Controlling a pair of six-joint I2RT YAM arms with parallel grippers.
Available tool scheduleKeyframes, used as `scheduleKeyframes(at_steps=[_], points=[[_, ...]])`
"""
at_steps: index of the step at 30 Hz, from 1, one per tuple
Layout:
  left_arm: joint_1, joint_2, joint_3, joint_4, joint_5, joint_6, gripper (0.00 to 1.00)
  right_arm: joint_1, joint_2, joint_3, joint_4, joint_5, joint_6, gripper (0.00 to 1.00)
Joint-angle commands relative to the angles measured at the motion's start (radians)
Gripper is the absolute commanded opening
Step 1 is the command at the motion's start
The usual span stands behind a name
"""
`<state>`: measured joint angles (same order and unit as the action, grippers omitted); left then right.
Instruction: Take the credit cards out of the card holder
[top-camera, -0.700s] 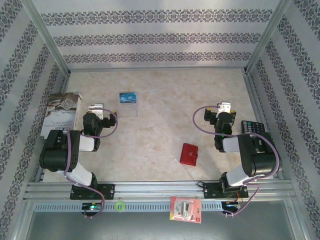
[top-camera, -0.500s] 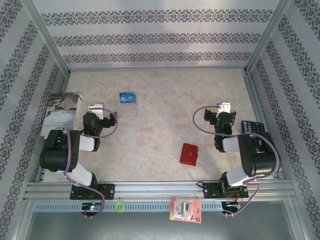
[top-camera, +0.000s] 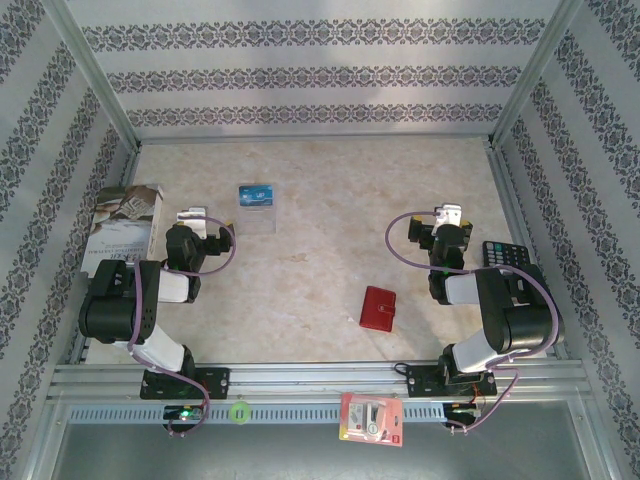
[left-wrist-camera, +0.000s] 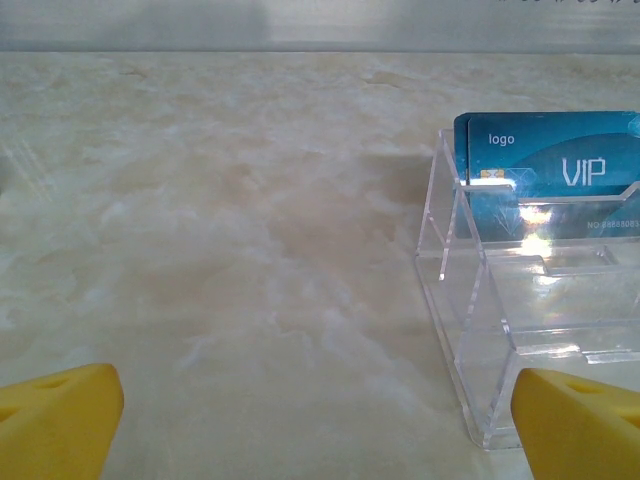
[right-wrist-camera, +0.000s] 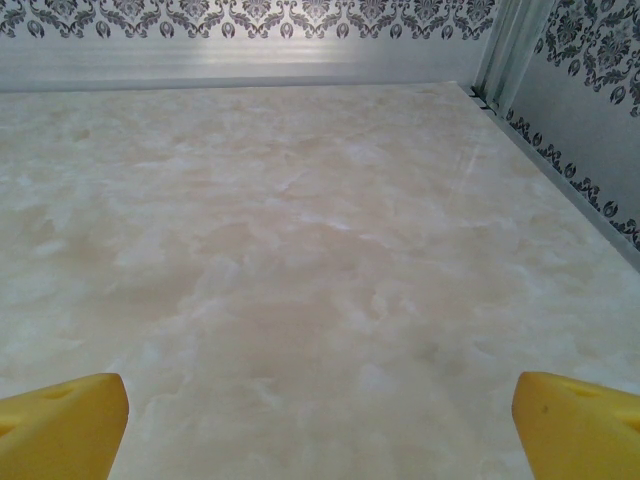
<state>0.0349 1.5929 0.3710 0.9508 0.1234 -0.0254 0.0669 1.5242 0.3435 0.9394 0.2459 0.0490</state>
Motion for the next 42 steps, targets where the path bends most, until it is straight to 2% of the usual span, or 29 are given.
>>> scheduleKeyframes(at_steps=[1, 23, 25, 28, 34, 36, 38, 39, 42], points=[[0.002, 0.001, 0.016, -0.001, 0.002, 0.020, 0.99, -0.011, 0.002, -0.006, 0.036, 0.006, 0.008, 0.98], [0.003, 0.000, 0.017, -0.003, -0.004, 0.019, 0.99, -0.015, 0.001, -0.006, 0.038, -0.005, 0.007, 0.98], [0.003, 0.000, 0.016, -0.002, -0.007, 0.019, 0.99, -0.015, -0.014, 0.028, -0.002, -0.022, 0.003, 0.98], [0.003, -0.021, -0.006, 0.026, -0.071, -0.007, 0.99, -0.016, -0.027, 0.031, -0.016, -0.017, 0.008, 0.98], [0.003, -0.132, 0.022, -0.119, -0.095, -0.011, 0.99, -0.025, -0.031, 0.028, -0.015, -0.028, 0.015, 0.98], [0.003, -0.198, 0.030, -0.185, -0.131, -0.026, 0.99, -0.026, -0.047, 0.008, 0.004, -0.031, 0.014, 0.98], [0.002, -0.286, 0.045, -0.268, -0.215, -0.074, 0.99, -0.016, -0.070, -0.038, 0.049, -0.022, -0.005, 0.98], [0.003, -0.327, 0.051, -0.292, -0.257, -0.105, 0.99, 0.013, -0.102, -0.025, 0.030, 0.081, -0.010, 0.98], [0.003, -0.413, 0.068, -0.305, -0.350, -0.229, 0.99, 0.024, -0.233, 0.110, -0.327, 0.203, 0.037, 0.98]])
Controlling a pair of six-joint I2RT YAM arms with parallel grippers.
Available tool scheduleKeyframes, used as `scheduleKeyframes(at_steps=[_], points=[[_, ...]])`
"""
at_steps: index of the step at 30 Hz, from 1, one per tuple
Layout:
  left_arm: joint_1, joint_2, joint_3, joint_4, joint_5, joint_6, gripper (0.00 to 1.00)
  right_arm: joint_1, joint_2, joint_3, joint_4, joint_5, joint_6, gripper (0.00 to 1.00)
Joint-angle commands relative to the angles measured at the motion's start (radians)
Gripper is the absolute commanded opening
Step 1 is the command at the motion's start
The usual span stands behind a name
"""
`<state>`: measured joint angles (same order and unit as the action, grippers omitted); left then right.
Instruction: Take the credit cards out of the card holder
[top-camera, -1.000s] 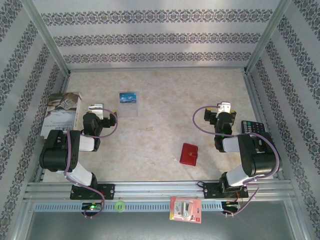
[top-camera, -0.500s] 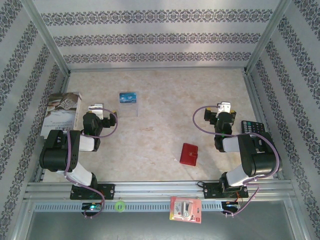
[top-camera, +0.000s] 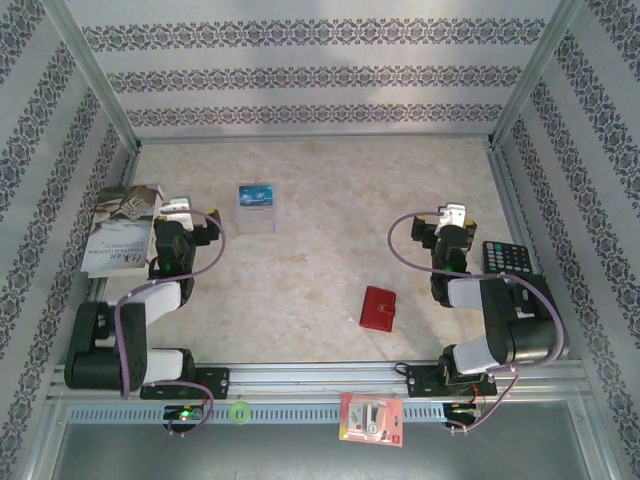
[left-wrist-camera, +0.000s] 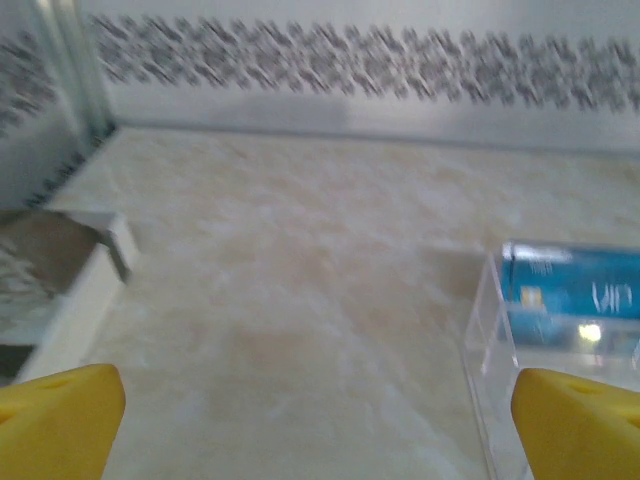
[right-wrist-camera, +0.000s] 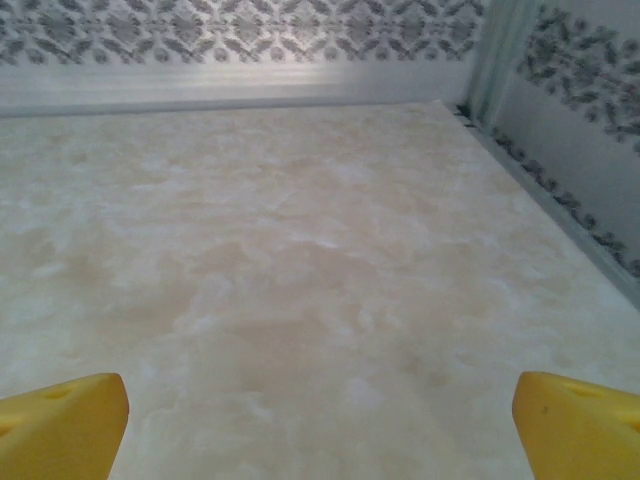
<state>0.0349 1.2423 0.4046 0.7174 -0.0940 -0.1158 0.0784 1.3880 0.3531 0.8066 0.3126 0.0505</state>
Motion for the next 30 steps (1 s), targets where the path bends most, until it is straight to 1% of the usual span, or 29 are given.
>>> scheduleKeyframes(at_steps=[1, 2, 3, 4, 5, 6, 7, 8, 9, 10, 11, 12, 13, 14, 15, 16, 17, 18, 20, 22, 24, 25, 26, 30], points=[[0.003, -0.082, 0.032, -0.069, -0.160, -0.189, 0.99, 0.015, -0.103, 0.131, -0.242, 0.217, 0.079, 0.98], [0.003, -0.101, 0.031, -0.065, -0.194, -0.268, 0.99, 0.017, -0.099, 0.167, -0.293, 0.313, 0.134, 0.98], [0.005, -0.118, 0.027, -0.058, -0.216, -0.338, 0.99, 0.022, -0.096, 0.215, -0.395, 0.388, 0.193, 0.98], [0.007, -0.139, 0.026, -0.075, -0.224, -0.410, 0.99, 0.022, -0.093, 0.254, -0.478, 0.415, 0.257, 0.98], [0.011, -0.168, 0.025, -0.129, -0.228, -0.520, 0.99, 0.017, -0.095, 0.286, -0.572, 0.403, 0.345, 0.98], [0.012, -0.201, 0.020, -0.235, -0.276, -0.681, 0.99, 0.007, -0.102, 0.302, -0.637, 0.352, 0.427, 0.98], [0.024, -0.213, 0.012, -0.282, -0.296, -0.798, 0.99, -0.008, -0.115, 0.306, -0.688, 0.282, 0.504, 0.98], [0.047, -0.223, -0.004, -0.290, -0.251, -0.867, 0.99, -0.025, -0.133, 0.309, -0.759, 0.230, 0.623, 0.98], [0.083, -0.222, -0.028, -0.232, -0.136, -0.877, 0.99, -0.052, -0.151, 0.296, -0.791, 0.149, 0.725, 0.98], [0.109, -0.207, -0.041, -0.160, -0.047, -0.866, 0.99, -0.078, -0.160, 0.267, -0.737, 0.034, 0.744, 0.98], [0.117, -0.185, -0.047, -0.100, 0.009, -0.866, 0.99, -0.100, -0.161, 0.224, -0.638, -0.059, 0.748, 0.98], [0.118, -0.162, -0.054, -0.045, 0.050, -0.863, 0.99, -0.100, -0.160, 0.202, -0.593, -0.091, 0.748, 0.98], [0.117, -0.144, -0.058, 0.004, 0.087, -0.861, 0.99, -0.099, -0.154, 0.204, -0.584, -0.137, 0.724, 0.98], [0.117, -0.124, -0.068, 0.077, 0.128, -0.858, 0.99, -0.096, -0.144, 0.218, -0.590, -0.196, 0.687, 0.98], [0.118, -0.104, -0.075, 0.138, 0.159, -0.868, 0.99, -0.089, -0.137, 0.234, -0.612, -0.225, 0.669, 0.98], [0.117, -0.090, -0.075, 0.164, 0.179, -0.883, 0.99, -0.080, -0.133, 0.237, -0.617, -0.251, 0.662, 0.98], [0.117, -0.077, -0.070, 0.176, 0.203, -0.909, 0.99, -0.074, -0.129, 0.240, -0.617, -0.303, 0.654, 0.98], [0.117, -0.062, -0.060, 0.176, 0.234, -0.916, 0.99, -0.066, -0.122, 0.248, -0.625, -0.360, 0.645, 0.98], [0.114, -0.040, -0.021, 0.150, 0.313, -0.873, 0.99, -0.041, -0.099, 0.273, -0.654, -0.436, 0.634, 0.98], [0.102, -0.012, 0.042, 0.035, 0.384, -0.818, 0.99, -0.011, -0.064, 0.285, -0.647, -0.518, 0.620, 0.98], [0.081, 0.035, 0.132, -0.135, 0.440, -0.742, 0.93, 0.033, -0.024, 0.301, -0.644, -0.561, 0.600, 0.98], [0.072, 0.063, 0.168, -0.190, 0.460, -0.715, 0.90, 0.051, -0.007, 0.310, -0.641, -0.577, 0.592, 0.98], [0.063, 0.102, 0.200, -0.224, 0.485, -0.684, 0.83, 0.068, 0.012, 0.319, -0.637, -0.594, 0.587, 0.98], [0.035, 0.253, 0.291, -0.237, 0.535, -0.652, 0.69, 0.141, 0.073, 0.363, -0.629, -0.634, 0.560, 0.98]])
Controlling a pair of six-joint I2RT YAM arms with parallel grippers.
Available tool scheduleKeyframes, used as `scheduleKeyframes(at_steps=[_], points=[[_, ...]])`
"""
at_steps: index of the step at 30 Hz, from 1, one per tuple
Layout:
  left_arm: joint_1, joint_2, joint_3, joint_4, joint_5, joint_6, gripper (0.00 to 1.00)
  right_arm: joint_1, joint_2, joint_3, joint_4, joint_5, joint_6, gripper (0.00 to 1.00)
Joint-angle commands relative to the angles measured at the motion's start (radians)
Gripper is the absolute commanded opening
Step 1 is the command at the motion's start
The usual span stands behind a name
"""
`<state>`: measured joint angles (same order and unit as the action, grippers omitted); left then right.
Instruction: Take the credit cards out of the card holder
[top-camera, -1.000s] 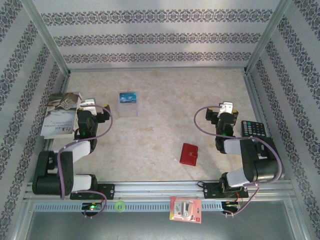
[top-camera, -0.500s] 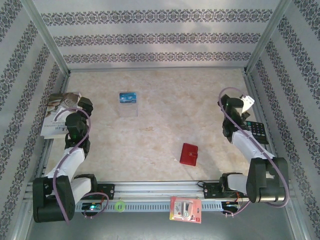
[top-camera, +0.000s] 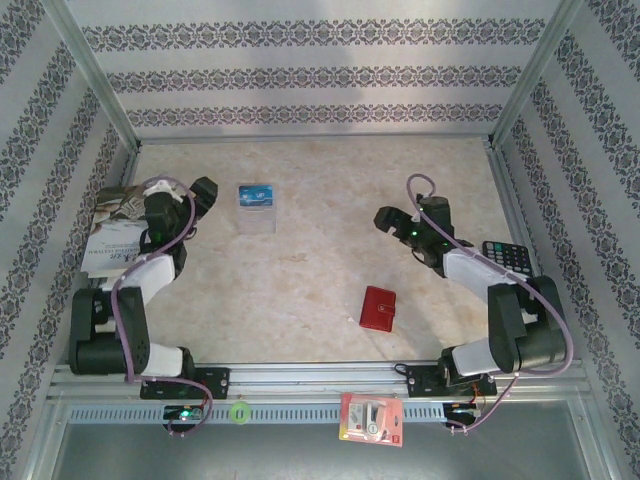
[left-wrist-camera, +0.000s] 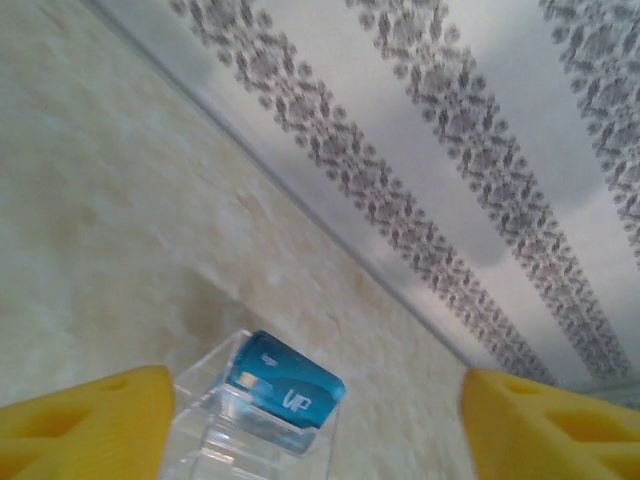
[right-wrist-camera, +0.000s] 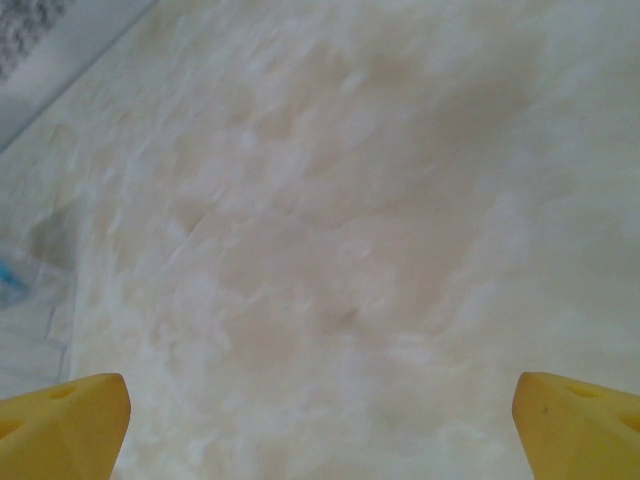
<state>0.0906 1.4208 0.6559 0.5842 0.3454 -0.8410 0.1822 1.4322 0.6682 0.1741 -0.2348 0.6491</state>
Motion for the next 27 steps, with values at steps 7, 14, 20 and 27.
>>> scheduleKeyframes(at_steps=[7, 14, 20, 27], points=[[-0.060, 0.278, 0.149, -0.118, 0.109, 0.075, 0.41, 0.182, 0.148, 0.185, 0.004, -0.080, -0.043, 0.91], [-0.101, 0.398, 0.211, -0.082, 0.123, 0.109, 0.33, 0.245, 0.262, 0.302, 0.006, -0.096, -0.032, 0.91], [-0.126, 0.436, 0.223, -0.080, 0.138, 0.138, 0.28, 0.293, 0.345, 0.390, -0.010, -0.096, -0.040, 0.90], [-0.168, 0.440, 0.234, -0.097, 0.159, 0.179, 0.23, 0.391, 0.478, 0.526, 0.008, -0.006, 0.002, 0.84]])
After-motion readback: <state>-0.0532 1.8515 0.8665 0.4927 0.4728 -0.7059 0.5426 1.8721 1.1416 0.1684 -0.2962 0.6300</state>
